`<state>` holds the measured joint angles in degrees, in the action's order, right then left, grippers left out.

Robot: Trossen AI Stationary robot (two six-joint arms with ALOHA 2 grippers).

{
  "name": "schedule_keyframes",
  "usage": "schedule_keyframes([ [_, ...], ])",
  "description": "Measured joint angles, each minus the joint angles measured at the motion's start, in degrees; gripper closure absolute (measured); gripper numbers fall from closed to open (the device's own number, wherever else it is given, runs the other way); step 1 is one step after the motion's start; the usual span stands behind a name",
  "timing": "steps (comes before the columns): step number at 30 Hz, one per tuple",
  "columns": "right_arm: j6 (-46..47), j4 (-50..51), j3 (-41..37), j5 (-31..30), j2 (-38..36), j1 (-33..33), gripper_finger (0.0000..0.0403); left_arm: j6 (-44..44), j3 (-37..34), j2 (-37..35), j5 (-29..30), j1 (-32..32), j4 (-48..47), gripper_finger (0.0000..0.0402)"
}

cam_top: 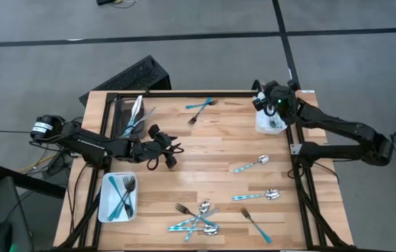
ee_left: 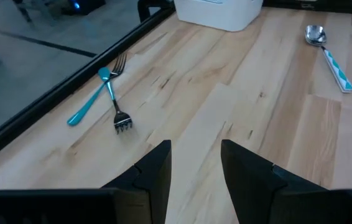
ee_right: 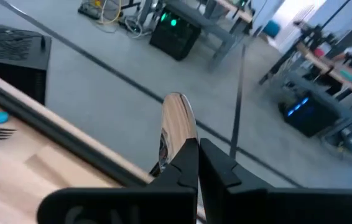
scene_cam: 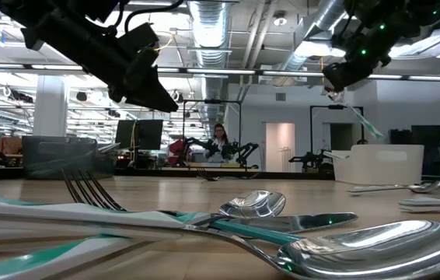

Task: Sort silverware by color (type)
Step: Put the blue white spoon into the right white bin

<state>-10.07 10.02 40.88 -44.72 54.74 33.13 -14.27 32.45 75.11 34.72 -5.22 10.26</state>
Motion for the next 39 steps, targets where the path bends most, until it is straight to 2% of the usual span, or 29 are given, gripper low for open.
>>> schedule_keyframes([
  [2, -2.25, -1.30, 0.00, -0.33, 0.09, 0.95, 0.0380, -0.01, 0.00, 0.00, 0.00, 0.01, 0.00, 0.0274],
  [6, -0.90, 1.32, -0.01, 1.85, 2.43, 3.69, 0.0380, -0.12, 0.00, 0.00, 0.05, 0.03, 0.02, 0.0274],
  [15, 1.27, 4.78, -1.84, 2.28, 13.14, 7.66, 0.0374, -1.62, 0.01, 0.00, -0.47, 0.10, 0.33, 0.0274],
  [21, 6.77, 10.92, -1.89, 2.70, 18.68, 8.32, 0.0331, -1.64, 0.00, 0.00, -1.73, 0.10, 0.31, 0.0274],
  [26, 9.54, 16.01, -1.90, 3.47, 18.55, 7.98, 0.0276, -1.30, 0.00, 0.00, -1.30, 0.10, 0.28, 0.0274],
  [33, 14.34, 19.65, -1.90, 13.39, 11.11, 2.06, 0.0218, -1.25, 0.00, 0.00, -0.98, 0.14, -0.16, 0.0274],
  [39, 13.25, 20.26, -1.88, 23.42, 5.31, -12.06, 0.0223, -1.45, 0.00, 0.00, -0.64, 0.14, -0.26, 0.0274],
])
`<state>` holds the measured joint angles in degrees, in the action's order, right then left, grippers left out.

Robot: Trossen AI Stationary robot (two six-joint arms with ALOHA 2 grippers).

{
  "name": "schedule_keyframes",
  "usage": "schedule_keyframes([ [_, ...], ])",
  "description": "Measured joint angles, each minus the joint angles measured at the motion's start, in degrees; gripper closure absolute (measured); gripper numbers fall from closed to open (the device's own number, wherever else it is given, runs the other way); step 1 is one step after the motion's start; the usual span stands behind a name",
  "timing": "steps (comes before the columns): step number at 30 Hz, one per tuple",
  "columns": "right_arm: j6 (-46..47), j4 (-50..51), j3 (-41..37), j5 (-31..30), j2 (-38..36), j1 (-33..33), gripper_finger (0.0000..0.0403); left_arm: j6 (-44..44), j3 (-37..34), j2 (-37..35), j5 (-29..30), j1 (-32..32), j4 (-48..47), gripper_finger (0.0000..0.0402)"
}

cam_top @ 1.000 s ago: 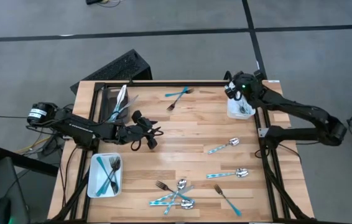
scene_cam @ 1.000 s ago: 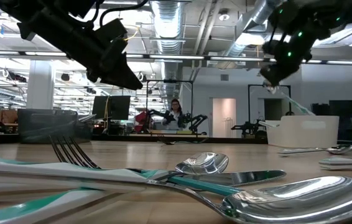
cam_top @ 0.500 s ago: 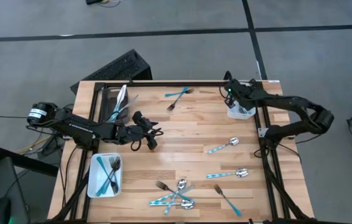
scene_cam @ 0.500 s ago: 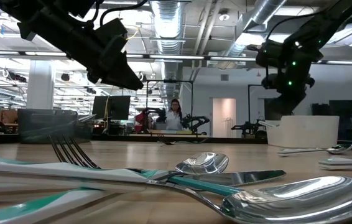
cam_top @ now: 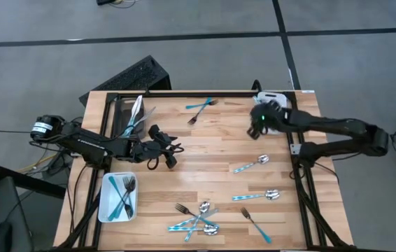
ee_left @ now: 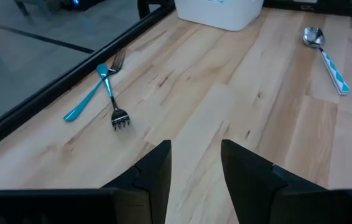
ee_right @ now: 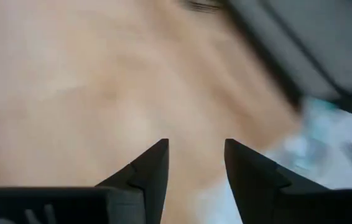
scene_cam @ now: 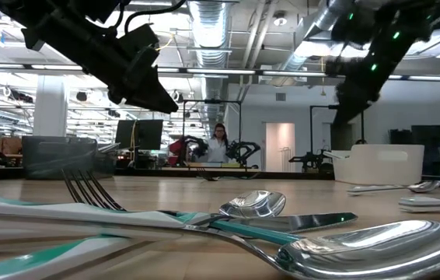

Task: Sort silverware by color (type)
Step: Put the blue white spoon into the right white bin

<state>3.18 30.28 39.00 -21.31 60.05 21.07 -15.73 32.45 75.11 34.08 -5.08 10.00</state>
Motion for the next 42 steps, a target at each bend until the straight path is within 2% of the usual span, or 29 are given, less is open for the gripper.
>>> schedule_keyframes([
  [4, 0.31, 4.71, 0.03, 8.74, -0.18, -9.71, 0.0236, -2.02, 0.00, 0.00, 1.42, 0.00, 0.06, 0.0274],
  [6, 1.17, 7.45, 0.02, 10.68, 1.30, -14.13, 0.0240, -3.52, 0.00, 0.00, 2.28, 0.00, 0.09, 0.0274],
  [11, 1.77, 10.43, 0.00, 11.57, 7.34, -24.11, 0.0240, -6.05, 0.00, 0.00, 2.65, 0.00, 0.22, 0.0274],
  [16, 2.87, 9.39, 0.00, 11.59, 13.86, -29.55, 0.0240, -6.12, 0.00, 0.00, 2.64, 0.00, 0.24, 0.0274],
  [26, 4.09, 8.90, 0.36, 14.57, 25.41, -30.35, 0.0246, -6.10, 0.00, 0.00, 3.92, 0.00, 0.14, 0.0274],
  [28, 4.26, 9.01, 0.41, 14.81, 26.32, -30.33, 0.0263, -6.08, 0.00, 0.00, 4.40, 0.00, 0.04, 0.0274],
  [30, 4.33, 8.83, 0.58, 15.11, 26.48, -30.32, 0.0297, -6.05, 0.00, 0.00, 5.09, 0.00, 0.00, 0.0274],
  [33, 4.30, 8.87, 1.13, 15.96, 24.99, -29.99, 0.0368, -6.03, 0.00, 0.00, 5.92, 0.00, 0.02, 0.0274],
  [34, 4.35, 8.73, 1.20, 16.01, 24.35, -29.78, 0.0374, -6.03, 0.01, 0.00, 6.05, 0.00, 0.02, 0.0274],
  [39, 5.43, 3.95, 2.05, 12.92, 17.02, -27.31, 0.0365, -6.37, 0.02, 0.00, 6.30, 0.00, 0.27, 0.0274],
  [42, 6.36, 1.17, 1.99, 4.83, 11.99, -23.95, 0.0364, -6.47, 0.00, 0.00, 6.28, 0.00, 0.94, 0.0274],
])
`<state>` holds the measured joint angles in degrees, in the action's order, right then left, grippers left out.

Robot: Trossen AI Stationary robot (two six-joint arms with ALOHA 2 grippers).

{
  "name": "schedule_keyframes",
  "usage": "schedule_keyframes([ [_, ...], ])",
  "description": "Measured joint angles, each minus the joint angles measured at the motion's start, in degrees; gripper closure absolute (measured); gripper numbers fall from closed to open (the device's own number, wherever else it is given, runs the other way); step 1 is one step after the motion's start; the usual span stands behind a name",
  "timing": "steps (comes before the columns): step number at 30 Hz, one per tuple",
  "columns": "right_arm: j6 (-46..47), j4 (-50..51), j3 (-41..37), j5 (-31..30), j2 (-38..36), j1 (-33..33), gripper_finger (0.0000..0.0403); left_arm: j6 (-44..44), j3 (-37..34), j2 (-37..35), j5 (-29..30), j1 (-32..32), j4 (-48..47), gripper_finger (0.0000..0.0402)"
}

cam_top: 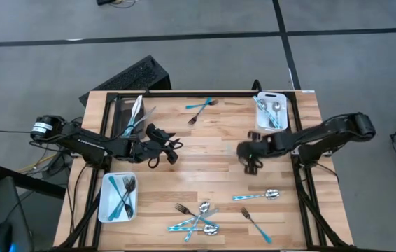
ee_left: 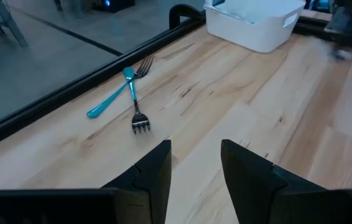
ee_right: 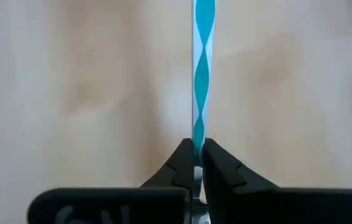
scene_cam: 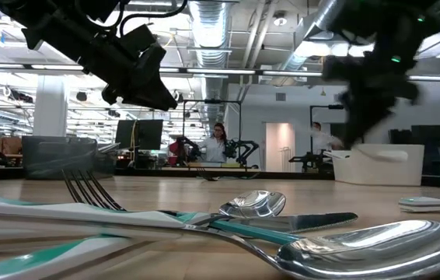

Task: Sort silverware by color (type)
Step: Put the blue white spoon into the right white bin

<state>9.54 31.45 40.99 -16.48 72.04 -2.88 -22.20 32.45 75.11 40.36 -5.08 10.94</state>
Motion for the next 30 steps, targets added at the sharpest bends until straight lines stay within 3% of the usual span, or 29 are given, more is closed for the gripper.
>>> schedule_keyframes([
  [8, -4.53, -0.43, 0.04, -27.42, -13.40, 15.72, 0.0363, -0.09, 0.02, 0.00, -1.60, 0.00, 1.85, 0.0274],
  [10, -6.95, -0.27, 0.04, -30.20, -14.95, 20.70, 0.0363, -0.11, 0.02, 0.00, -2.10, 0.00, 2.07, 0.0274],
  [17, -7.63, 0.67, -2.20, -16.72, -14.14, 37.34, 0.0352, -0.15, 0.02, 0.00, -4.13, 0.00, 2.08, 0.0274],
  [21, -8.69, 1.90, -3.19, -14.04, -11.18, 43.91, 0.0326, -0.66, 0.02, 0.00, -3.48, 0.00, 2.07, 0.0274],
  [30, -9.25, 3.91, -3.21, -4.29, -11.20, 48.45, 0.0209, -1.01, 0.02, 0.00, 2.12, 0.00, 2.06, 0.0274],
])
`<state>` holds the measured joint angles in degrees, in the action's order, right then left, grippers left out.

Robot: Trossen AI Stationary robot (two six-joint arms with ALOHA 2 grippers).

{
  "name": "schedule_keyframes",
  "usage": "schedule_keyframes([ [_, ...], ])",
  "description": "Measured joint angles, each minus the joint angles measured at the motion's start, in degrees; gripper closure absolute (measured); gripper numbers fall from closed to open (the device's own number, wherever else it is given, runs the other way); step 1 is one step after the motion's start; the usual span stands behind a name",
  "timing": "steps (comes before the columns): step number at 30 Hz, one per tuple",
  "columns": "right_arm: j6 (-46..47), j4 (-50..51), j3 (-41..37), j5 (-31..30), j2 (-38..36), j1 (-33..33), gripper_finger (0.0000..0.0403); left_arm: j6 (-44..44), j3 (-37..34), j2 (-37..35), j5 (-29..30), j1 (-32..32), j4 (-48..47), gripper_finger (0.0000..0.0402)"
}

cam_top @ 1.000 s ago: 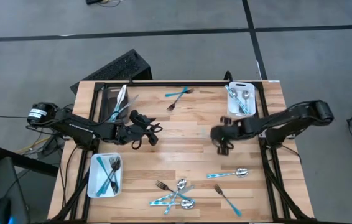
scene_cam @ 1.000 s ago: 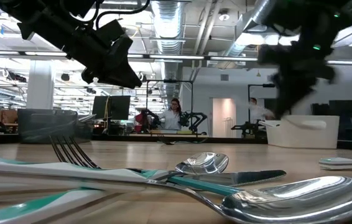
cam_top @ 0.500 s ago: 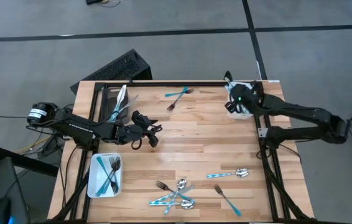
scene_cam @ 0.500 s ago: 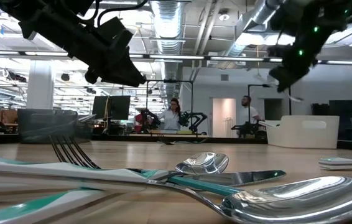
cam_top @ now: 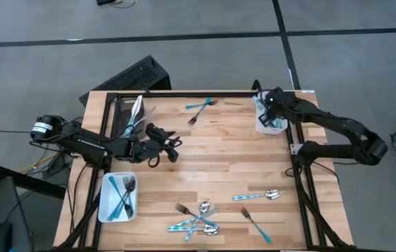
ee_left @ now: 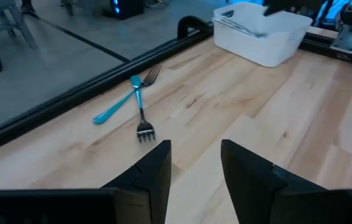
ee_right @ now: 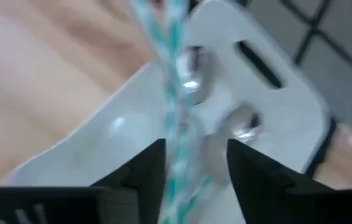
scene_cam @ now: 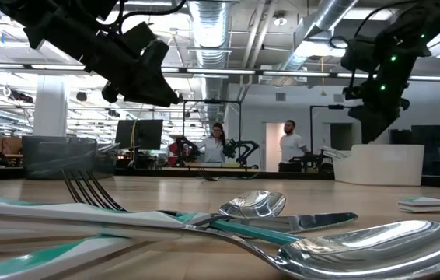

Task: Sort silverware by color (type)
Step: Put the blue white spoon into the right white bin

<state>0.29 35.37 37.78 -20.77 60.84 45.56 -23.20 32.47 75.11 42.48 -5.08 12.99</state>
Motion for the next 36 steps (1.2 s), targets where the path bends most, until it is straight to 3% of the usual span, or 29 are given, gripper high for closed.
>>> schedule_keyframes([
  [4, 3.36, 5.53, 0.02, 9.51, -2.47, -2.76, 0.0187, 0.55, 0.00, 0.00, -0.37, 0.00, -0.04, 0.0274],
  [8, 6.01, 5.71, 0.14, 15.91, -5.98, -10.42, 0.0194, 0.12, 0.00, 0.00, -1.17, 0.00, 0.08, 0.0274],
  [18, 22.33, 4.54, 1.27, 16.31, -12.68, -37.24, 0.0240, -3.05, 0.00, 0.00, -8.09, -1.80, 1.76, 0.0274],
  [30, 45.54, 1.05, 1.27, 5.16, -3.99, -64.43, 0.0260, 1.01, 0.00, 0.00, -9.06, -5.01, 5.77, 0.0274],
  [36, 58.55, 1.89, 1.27, -7.78, 3.16, -75.37, 0.0262, 9.84, 0.00, 0.00, -9.25, -5.01, 5.77, 0.0274],
])
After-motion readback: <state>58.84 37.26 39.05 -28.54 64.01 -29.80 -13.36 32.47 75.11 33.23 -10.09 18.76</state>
